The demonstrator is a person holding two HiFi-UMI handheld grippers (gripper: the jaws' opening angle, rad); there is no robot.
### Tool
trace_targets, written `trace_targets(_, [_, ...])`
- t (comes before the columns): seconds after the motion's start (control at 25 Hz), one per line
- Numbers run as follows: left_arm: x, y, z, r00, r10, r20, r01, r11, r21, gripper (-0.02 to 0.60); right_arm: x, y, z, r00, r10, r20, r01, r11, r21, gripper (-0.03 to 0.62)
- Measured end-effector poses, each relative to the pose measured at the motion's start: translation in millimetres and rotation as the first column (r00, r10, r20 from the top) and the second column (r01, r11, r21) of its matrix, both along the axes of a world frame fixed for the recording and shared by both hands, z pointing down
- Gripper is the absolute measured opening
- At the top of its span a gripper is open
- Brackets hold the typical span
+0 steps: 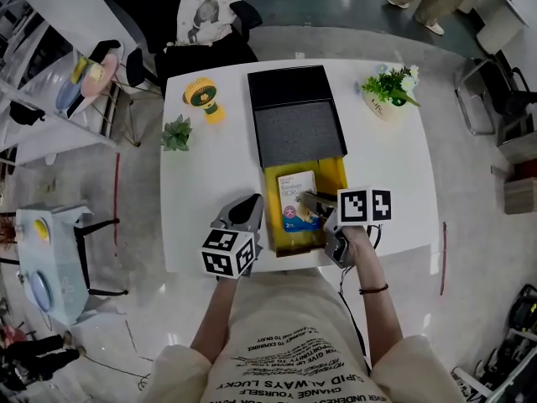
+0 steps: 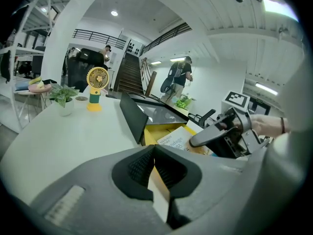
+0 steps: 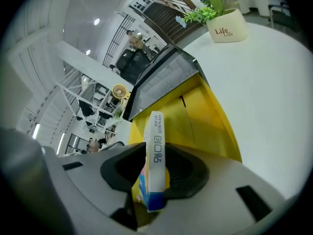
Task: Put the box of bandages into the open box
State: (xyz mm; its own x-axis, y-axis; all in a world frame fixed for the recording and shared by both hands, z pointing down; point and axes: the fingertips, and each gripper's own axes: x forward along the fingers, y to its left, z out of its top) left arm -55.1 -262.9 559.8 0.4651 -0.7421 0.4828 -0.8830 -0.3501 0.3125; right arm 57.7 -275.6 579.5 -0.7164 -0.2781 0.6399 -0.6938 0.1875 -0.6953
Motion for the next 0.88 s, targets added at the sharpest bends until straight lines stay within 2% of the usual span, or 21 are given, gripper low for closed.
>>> trace_targets(0.36, [-1,-4,-1,0.999,0.032,-0.024,-0.032,0.999,-0.004,0.021,0,-4,6,0.989,0.001,-0.145,0.006,0.999,0.049,0.161])
trace_targets(0.68, [7,-4,1,0.996,0.077,-0.035,-0.077,0.997,-0.011,0.021,-2,-5,15,0.957,0.017,-0.289,0.015,0.994,0.106,0.212])
trace_targets(0.88, [9,-1,3,0.994,0.099,-0.054,-0.1,0.995,-0.022,0.021,2,-5,20,0.919,-0.001,-0.395,0.061,0.988,0.141,0.224])
